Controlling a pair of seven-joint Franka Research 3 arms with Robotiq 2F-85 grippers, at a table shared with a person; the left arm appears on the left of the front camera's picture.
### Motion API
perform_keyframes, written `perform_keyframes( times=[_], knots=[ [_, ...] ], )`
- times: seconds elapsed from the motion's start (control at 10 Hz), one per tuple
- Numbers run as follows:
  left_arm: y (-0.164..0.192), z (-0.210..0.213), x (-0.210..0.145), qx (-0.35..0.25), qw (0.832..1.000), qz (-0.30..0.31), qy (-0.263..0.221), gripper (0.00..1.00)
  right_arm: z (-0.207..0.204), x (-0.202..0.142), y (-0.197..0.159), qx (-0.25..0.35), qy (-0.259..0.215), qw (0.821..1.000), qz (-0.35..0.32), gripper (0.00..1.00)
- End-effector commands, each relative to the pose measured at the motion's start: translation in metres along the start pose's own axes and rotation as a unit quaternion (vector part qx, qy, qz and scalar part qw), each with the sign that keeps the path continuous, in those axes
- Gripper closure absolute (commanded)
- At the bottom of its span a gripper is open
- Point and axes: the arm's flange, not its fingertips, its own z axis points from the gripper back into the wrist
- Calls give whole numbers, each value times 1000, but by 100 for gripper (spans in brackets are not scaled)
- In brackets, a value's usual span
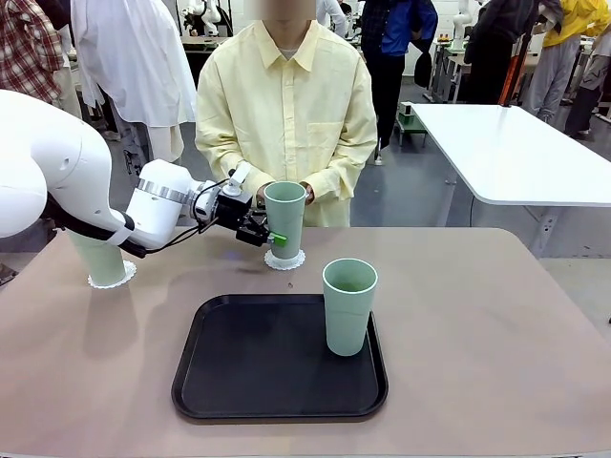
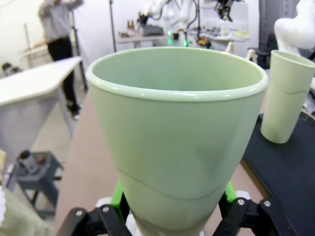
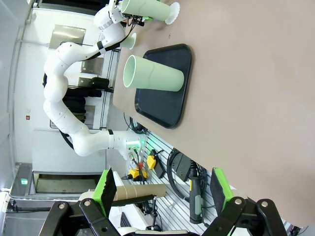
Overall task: Place coasters on the table and set cups on them.
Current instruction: Take one Reusable plastic cup from the Flat Tray and place it on a coaster set by the human.
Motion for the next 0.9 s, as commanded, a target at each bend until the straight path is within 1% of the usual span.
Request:
perform_keyframes(
  times=[0.0,0.1,0.3,0.4,0.5,0.8],
  knots=[
    [12,-2,3,-1,1000,-8,9,16,0,2,-1,11,-6,1000,6,0],
    [13,-2,3,16,1000,2,20,16,0,2,-1,11,-6,1000,6,0],
    [13,-4,2,22,999,5,24,16,0,2,-1,11,-6,1000,6,0],
    [4,-4,9,31,999,16,25,16,0,2,-1,11,-6,1000,6,0],
    [7,0,-1,20,1000,0,14,16,0,2,-1,11,-6,1000,6,0],
    [7,0,-1,20,1000,0,14,16,0,2,-1,11,-6,1000,6,0]
  ],
)
